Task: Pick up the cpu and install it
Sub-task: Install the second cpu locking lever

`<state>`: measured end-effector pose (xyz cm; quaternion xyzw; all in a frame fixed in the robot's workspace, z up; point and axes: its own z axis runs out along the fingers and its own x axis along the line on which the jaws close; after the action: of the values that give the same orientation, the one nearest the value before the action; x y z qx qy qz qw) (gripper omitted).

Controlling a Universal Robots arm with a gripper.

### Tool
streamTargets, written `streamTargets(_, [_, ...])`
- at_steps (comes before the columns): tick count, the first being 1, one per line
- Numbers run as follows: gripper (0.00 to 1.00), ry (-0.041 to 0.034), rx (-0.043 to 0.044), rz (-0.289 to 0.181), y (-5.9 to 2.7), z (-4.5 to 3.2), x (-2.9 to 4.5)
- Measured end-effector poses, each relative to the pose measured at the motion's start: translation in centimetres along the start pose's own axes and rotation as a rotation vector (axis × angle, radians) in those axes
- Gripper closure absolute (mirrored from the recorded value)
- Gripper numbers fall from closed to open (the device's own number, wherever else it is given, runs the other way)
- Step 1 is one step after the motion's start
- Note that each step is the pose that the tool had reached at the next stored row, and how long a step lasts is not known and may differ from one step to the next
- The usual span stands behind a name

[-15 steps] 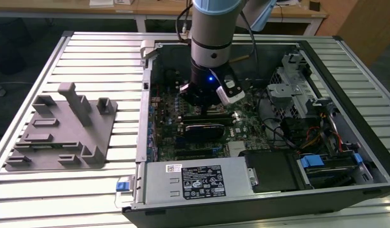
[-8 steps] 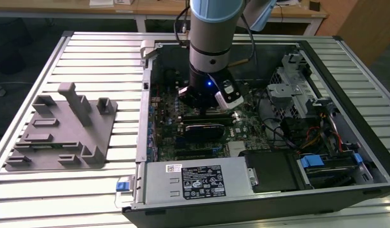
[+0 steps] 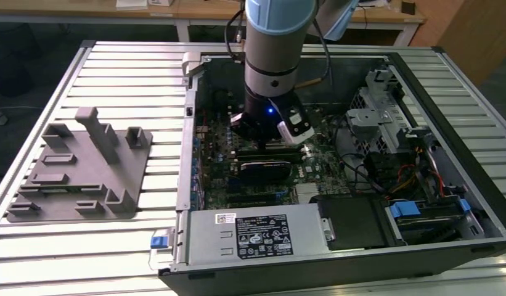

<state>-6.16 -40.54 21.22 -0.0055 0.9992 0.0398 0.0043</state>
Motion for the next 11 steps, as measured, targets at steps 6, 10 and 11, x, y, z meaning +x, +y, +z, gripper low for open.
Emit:
streamTargets(6, [0.89, -0.0002, -0.0267, 0.0, -0.29, 0.24, 0.47])
streamTargets(10, [0.89, -0.0004, -0.0393, 0.0, -0.5, 0.52, 0.82])
streamTargets(11, [0.89, -0.0005, -0.0436, 0.0, -0.53, 0.59, 0.92])
